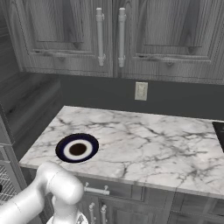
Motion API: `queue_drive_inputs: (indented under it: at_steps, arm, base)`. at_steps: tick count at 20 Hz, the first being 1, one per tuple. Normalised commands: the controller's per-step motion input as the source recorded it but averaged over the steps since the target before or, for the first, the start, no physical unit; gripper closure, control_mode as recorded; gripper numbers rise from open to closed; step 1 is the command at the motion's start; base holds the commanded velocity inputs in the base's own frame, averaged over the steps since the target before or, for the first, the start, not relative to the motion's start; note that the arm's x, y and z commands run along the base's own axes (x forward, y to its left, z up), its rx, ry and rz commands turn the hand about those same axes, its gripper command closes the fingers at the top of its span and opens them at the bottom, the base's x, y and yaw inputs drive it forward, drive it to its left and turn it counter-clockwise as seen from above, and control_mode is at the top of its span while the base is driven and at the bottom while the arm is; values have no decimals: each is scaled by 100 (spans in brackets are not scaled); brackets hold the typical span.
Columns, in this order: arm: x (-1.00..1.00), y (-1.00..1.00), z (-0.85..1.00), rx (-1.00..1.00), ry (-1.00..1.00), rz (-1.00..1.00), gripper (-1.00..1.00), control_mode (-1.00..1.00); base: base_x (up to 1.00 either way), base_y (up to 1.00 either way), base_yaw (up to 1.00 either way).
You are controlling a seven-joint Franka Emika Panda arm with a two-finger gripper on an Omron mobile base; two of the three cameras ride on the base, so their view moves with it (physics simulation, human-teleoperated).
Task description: Place the potato on the bottom rack of the oven.
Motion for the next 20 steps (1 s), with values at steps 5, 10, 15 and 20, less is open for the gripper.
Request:
queue_drive_inputs:
  at_steps: [5,10,15,20]
  arm:
    - [13,30,-22,0,0,-8,100,-100]
    - [24,-11,-46,7,2,-26,100,-100]
    - [7,-14,-53,4,3,-21,100,-100]
    - [5,-10,-27,0,6,-15,100,-100]
  base:
    - [0,0,0]
    - [0,0,0]
    - [0,0,0]
    - [0,0,0]
